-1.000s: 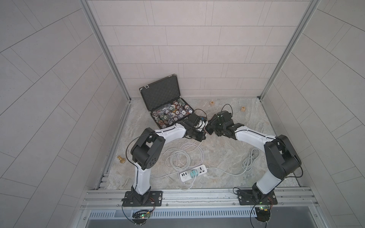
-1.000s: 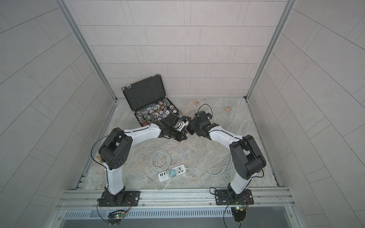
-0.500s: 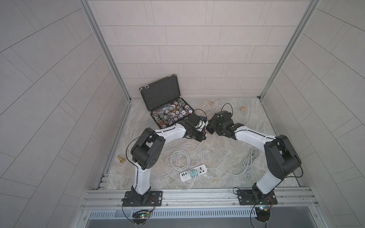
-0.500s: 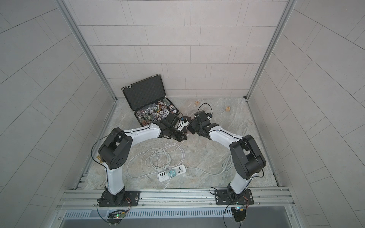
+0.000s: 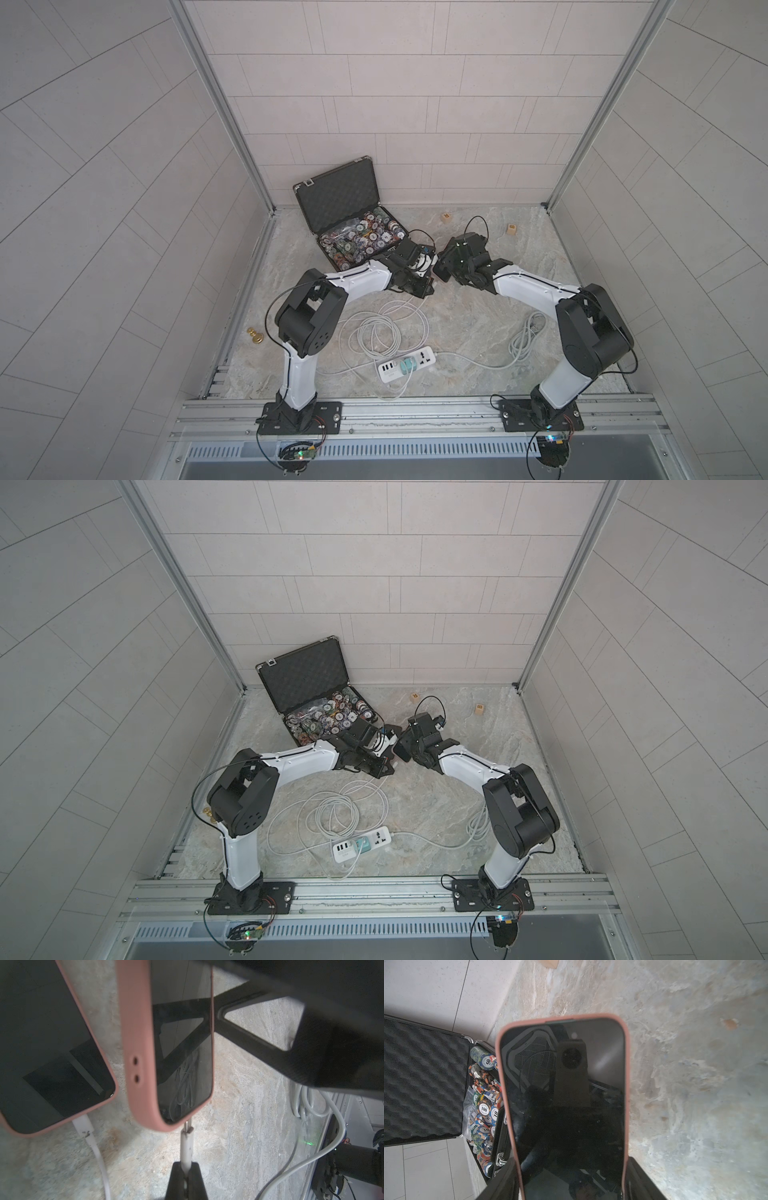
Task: Plug the charging cable into the phone
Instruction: Insert the charging cable into the phone.
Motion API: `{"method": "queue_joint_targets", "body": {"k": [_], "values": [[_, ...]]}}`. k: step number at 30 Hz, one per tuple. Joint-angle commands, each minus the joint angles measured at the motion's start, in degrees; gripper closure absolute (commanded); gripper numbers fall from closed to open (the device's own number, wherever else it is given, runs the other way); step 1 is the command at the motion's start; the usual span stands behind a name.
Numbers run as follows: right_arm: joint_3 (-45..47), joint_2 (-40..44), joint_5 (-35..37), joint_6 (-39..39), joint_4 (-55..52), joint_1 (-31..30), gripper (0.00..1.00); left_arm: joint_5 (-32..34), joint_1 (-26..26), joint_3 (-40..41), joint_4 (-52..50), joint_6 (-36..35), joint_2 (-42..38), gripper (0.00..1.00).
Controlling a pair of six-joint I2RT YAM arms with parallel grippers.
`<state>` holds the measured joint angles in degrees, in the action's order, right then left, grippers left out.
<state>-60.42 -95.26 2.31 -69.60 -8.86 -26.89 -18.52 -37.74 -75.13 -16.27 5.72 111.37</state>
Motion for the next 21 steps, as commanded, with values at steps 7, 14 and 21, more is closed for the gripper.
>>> {"method": "queue_joint_targets", "body": {"k": [7, 14, 21], "values": [[0.54, 0.78, -0.04, -0.17, 3.58, -1.01, 0.43, -0.7, -0.23, 0.6, -0.51, -0.09, -2.27, 1.0], [1.28, 0.92, 0.01, -0.18, 4.15, -1.23, 0.43, -0.7, -0.23, 0.65, -0.51, -0.17, -2.3, 1.0], [2.02, 2.34, 0.07, -0.26, 4.73, -1.47, 0.43, 1.31, -0.07, 0.74, -0.42, -0.11, -2.14, 1.0]]}}
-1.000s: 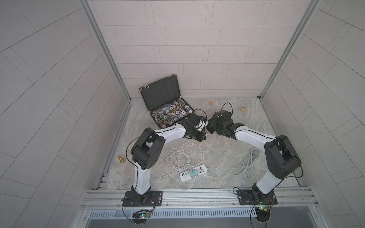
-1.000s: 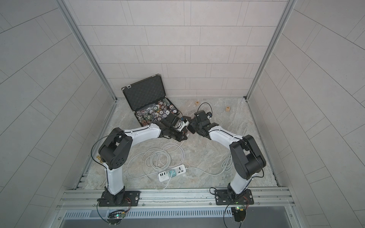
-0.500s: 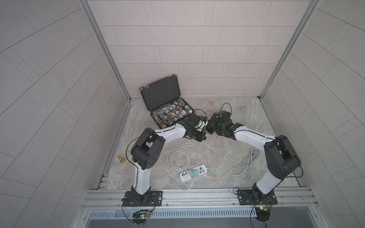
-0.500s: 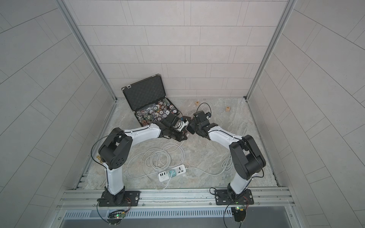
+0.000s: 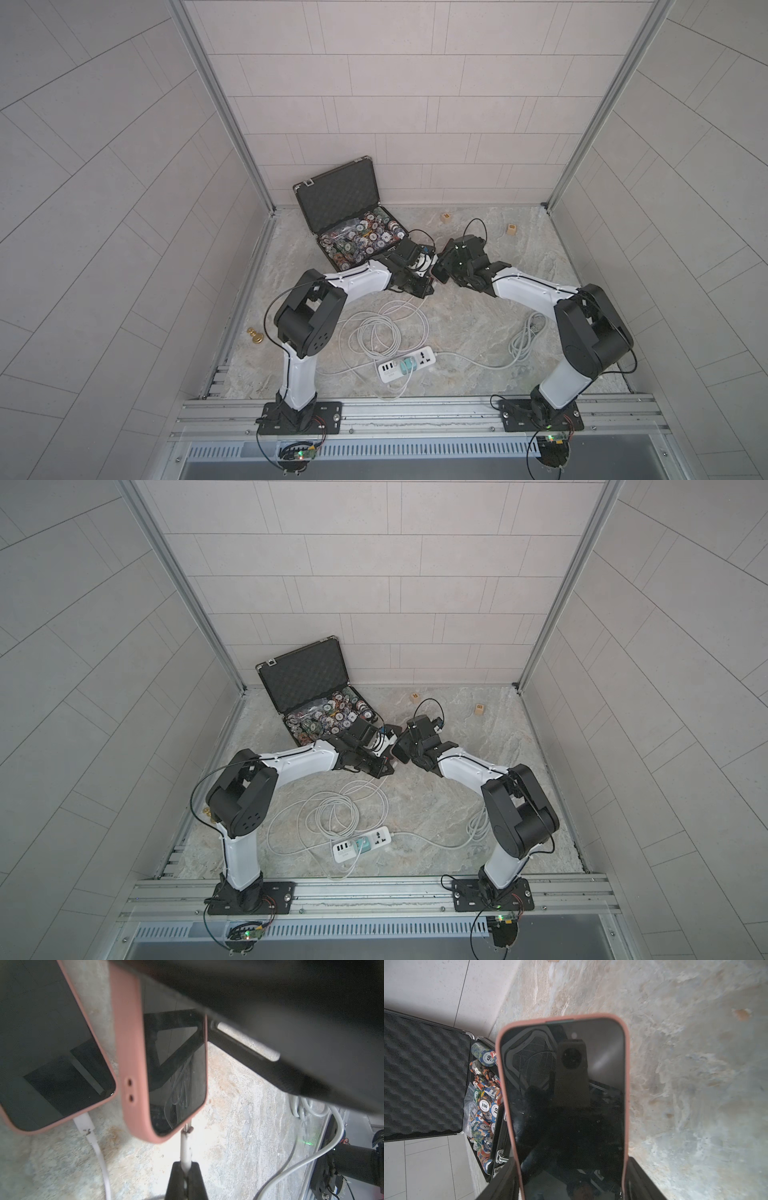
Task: Plug the charging cable into the phone
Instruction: Insert the charging cable into the phone.
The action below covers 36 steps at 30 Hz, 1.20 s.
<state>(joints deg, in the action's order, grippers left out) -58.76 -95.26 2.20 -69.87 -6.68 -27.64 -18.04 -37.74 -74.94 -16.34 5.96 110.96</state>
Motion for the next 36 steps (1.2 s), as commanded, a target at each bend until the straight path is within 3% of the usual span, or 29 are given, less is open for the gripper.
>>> {"method": "queue_joint_targets", "body": {"k": [1, 14, 25, 30, 31, 32, 35, 36], "values": [[0.44, 2.55, 0.19, 0.15, 2.47, -0.75, 0.43, 0.93, -0.01, 0.57, -0.42, -0.28, -1.72, 1.0], [1.5, 3.96, 1.37, 0.51, 2.5, -2.7, 0.44, 2.26, 0.12, 0.78, -0.18, 0.54, -1.4, 1.0], [6.86, 7.07, 12.79, -3.92, 3.31, -13.35, 0.49, 4.64, 0.34, 0.5, -0.55, 1.37, -1.66, 1.0], [7.91, 8.2, 14.78, -3.4, 3.59, -13.24, 0.48, 3.5, 0.78, 0.28, -0.44, 1.42, -1.93, 1.0], [8.02, 8.73, 14.97, -2.6, 3.52, -12.36, 0.48, 2.84, 0.82, 0.12, -0.47, 1.38, -2.1, 0.96], [8.19, 9.18, 14.71, -1.59, 3.51, -10.91, 0.48, 1.74, 0.93, 0.04, -0.41, 1.32, -2.27, 0.84], [7.72, 10.1, 10.6, 2.58, 2.57, -5.1, 0.47, -4.41, 1.37, 0.14, 0.37, 1.66, -2.97, 0.33], [7.21, 10.28, 9.44, 4.16, 1.79, -3.34, 0.47, -6.11, 1.51, 0.31, 0.75, 1.91, -3.16, 0.2]]}}
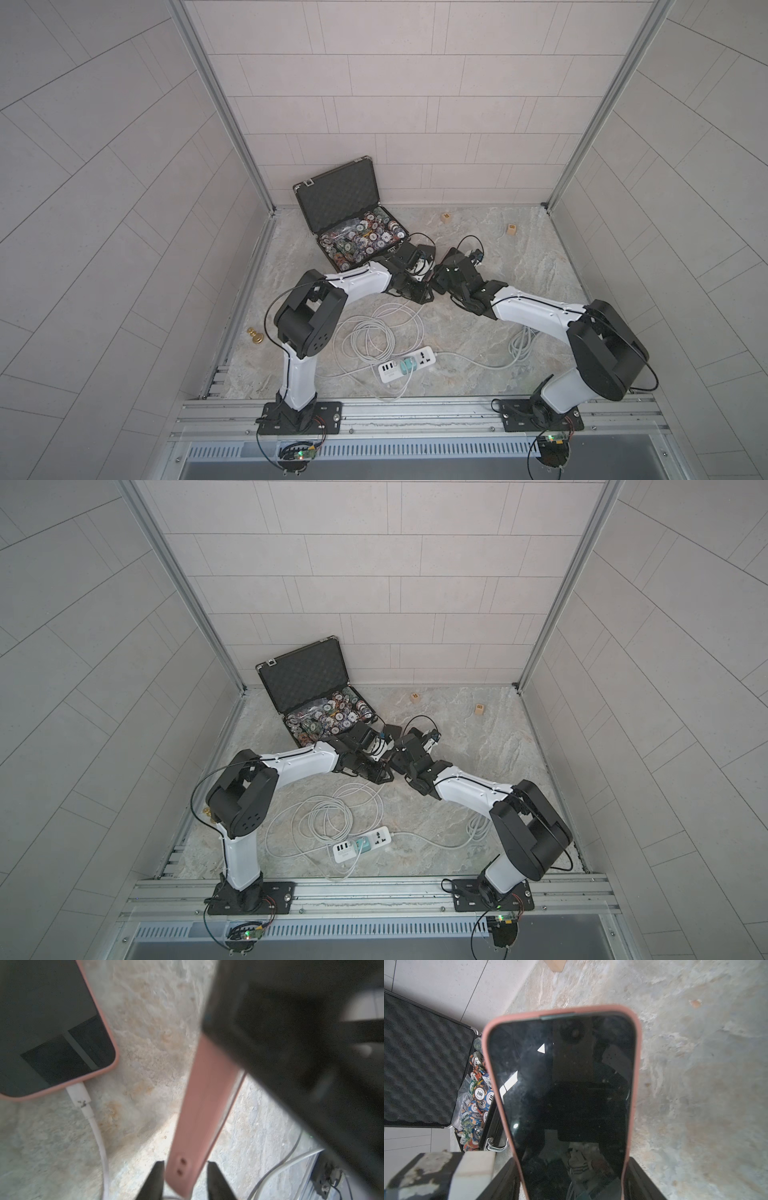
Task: Plug the charging cable into the phone
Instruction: Insert the charging cable into the phone, then place the phone at the center of the board.
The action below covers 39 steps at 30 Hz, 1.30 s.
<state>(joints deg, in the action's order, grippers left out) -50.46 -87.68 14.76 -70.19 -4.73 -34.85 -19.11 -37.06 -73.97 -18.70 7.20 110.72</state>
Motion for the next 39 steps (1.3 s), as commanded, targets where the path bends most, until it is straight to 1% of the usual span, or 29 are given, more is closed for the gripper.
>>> {"method": "queue_joint_targets", "body": {"k": [1, 2, 3, 5, 8, 11, 13, 15, 17, 20, 24, 25, 27, 28, 29, 35, 39], "values": [[-1.59, 2.83, -3.8, 6.33, -0.89, 5.57, 0.47, -6.73, 0.92, -0.48, 3.36, 0.61, -3.14, 0.1], [-2.43, 2.66, -4.56, 9.19, -1.53, 7.6, 0.47, -8.13, 1.0, -0.16, 3.75, 0.61, -3.61, 0.02], [-3.26, 2.28, -5.52, 10.77, -2.37, 9.07, 0.47, -9.11, 1.21, 0.1, 4.16, 0.58, -4.01, 0.0], [-4.81, 1.09, -7.52, 14.34, -2.99, 12.0, 0.47, -11.74, 1.9, 0.28, 4.32, 0.3, -4.68, 0.0], [-9.52, -3.11, -8.89, 22.33, -5.88, 15.34, 0.46, -14.95, 3.78, -0.16, 3.62, -0.3, -6.09, 0.0], [-16.73, -9.21, -10.07, 28.19, -12.48, 17.45, 0.45, -15.13, 6.43, -1.35, 1.66, -1.62, -7.65, 0.0], [-20.85, -13.17, -11.66, 30.73, -15.67, 17.55, 0.45, -14.87, 8.76, -1.86, 0.75, -2.42, -8.68, 0.0], [-25.14, -17.06, -12.75, 32.17, -20.11, 17.03, 0.45, -14.35, 11.93, -1.94, 0.75, -2.52, -9.6, 0.0], [-28.33, -20.23, -11.63, 32.42, -24.6, 16.36, 0.43, -12.47, 15.35, -1.64, 0.83, -2.99, -10.65, 0.0], [-28.09, -21.31, -7.95, 32.24, -25.67, 15.13, 0.43, -10.01, 20.94, -0.18, 2.16, -2.82, -12.49, 0.0], [-27.75, -22.82, -6.54, 31.48, -26.93, 14.15, 0.41, -6.67, 27.39, 2.3, 3.89, -2.2, -14.36, 0.0], [-27.84, -23.29, -6.39, 31.33, -27.25, 13.96, 0.39, -5.95, 28.68, 2.95, 4.3, -2.01, -14.73, 0.0], [-28.04, -24.08, -5.36, 30.9, -27.9, 13.49, 0.24, -4.33, 30.91, 4.88, 5.82, -1.41, -15.62, 0.0], [-28.37, -24.44, -4.77, 30.61, -28.33, 13.35, 0.05, -4.05, 31.85, 5.87, 6.78, -1.13, -15.96, 0.0], [-28.6, -24.61, -4.33, 30.31, -28.66, 13.16, 0.01, -3.94, 32.79, 6.94, 7.57, -1.06, -16.42, 0.0], [-31.32, -22.12, -1.89, 30.99, -30.39, 13.14, 0.0, -0.72, 36.49, 11.57, 9.68, -3.47, -19.33, 0.0], [-33.03, -15.15, 1.25, 36.05, -30.29, 13.14, 0.0, 0.79, 38.91, 16.99, 12.27, -5.52, -22.45, 0.0]]}}
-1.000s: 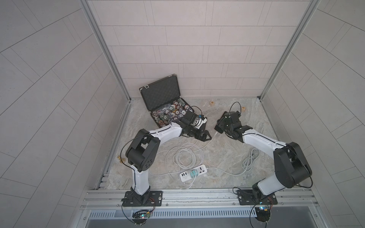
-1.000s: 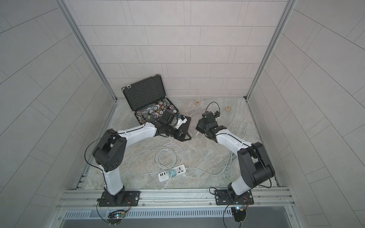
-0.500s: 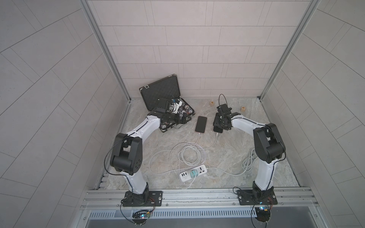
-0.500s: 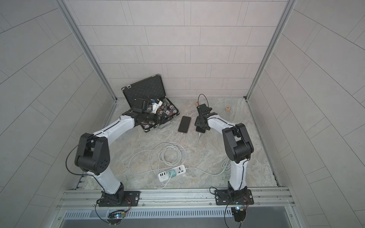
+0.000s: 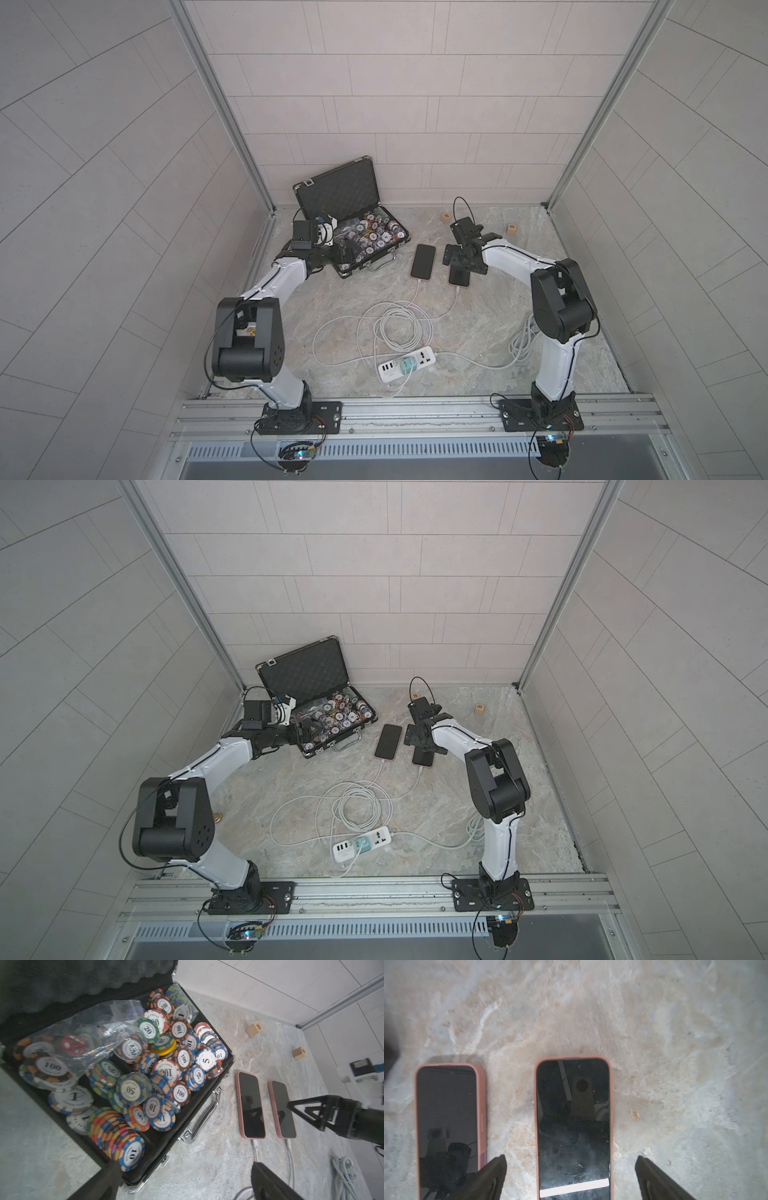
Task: Plug the charging cable into the phone
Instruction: Place the phone at the center of the board, then reset both arms
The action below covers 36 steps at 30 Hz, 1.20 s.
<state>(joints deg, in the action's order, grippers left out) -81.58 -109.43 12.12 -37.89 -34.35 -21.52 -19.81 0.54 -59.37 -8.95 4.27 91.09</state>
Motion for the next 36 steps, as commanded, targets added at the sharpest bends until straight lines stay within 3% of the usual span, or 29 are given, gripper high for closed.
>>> {"method": "queue_joint_targets", "body": {"k": [1, 5, 9, 12, 15, 22, 26, 29, 30, 31, 33, 36], "values": [[-1.85, 9.01, 5.0, 5.55, -0.11, -0.21, 0.0, 1.66, 1.79, 4.15, 3.71, -3.17, -3.68, 0.0], [3.79, 19.08, 7.94, 17.44, 6.85, 0.25, 0.0, 4.18, 3.92, 12.25, 11.75, -5.55, -6.29, 0.0], [24.56, 30.55, 6.27, 34.36, 27.78, 2.75, 0.0, 6.3, 4.44, 20.31, 24.45, -6.18, -7.62, 0.0], [41.86, 36.76, 1.88, 36.26, 46.25, 8.01, 0.0, 6.6, 4.36, 27.71, 39.79, -4.43, -6.43, 0.0], [54.09, 38.61, -3.77, 36.69, 58.8, 13.73, 0.0, 9.04, 3.24, 31.17, 46.3, -3.57, -6.34, 0.0], [56.49, 30.13, -8.38, 39.52, 68.41, 16.21, 0.0, 14.8, 0.12, 39.62, 67.03, -5.01, -0.78, 0.0], [57.98, 25.5, -9.18, 38.88, 78.69, 17.17, 0.0, 17.57, -0.73, 39.82, 67.37, -5.19, -0.52, 0.0], [58.59, 24.27, -11.75, 36.37, 79.42, 20.08, 0.0, 19.3, -0.95, 39.12, 66.08, -4.77, -0.43, 0.0], [61.03, 20.32, -12.75, 35.73, 90.5, 20.96, 0.0, 19.49, -0.9, 38.62, 65.0, -4.67, -0.33, 0.0], [62.58, 18.98, -12.65, 35.66, 93.68, 21.17, 0.0, 19.62, -0.97, 38.11, 63.98, -4.67, -0.45, 0.0], [62.25, 22.34, -12.73, 35.98, 87.75, 21.14, 0.0, 19.39, -1.05, 37.45, 62.9, -4.79, -0.4, 0.0], [63.67, 19.2, -11.79, 35.11, 95.09, 21.33, 0.0, 19.45, -1.0, 37.57, 62.71, -4.88, -0.69, 0.0]]}}
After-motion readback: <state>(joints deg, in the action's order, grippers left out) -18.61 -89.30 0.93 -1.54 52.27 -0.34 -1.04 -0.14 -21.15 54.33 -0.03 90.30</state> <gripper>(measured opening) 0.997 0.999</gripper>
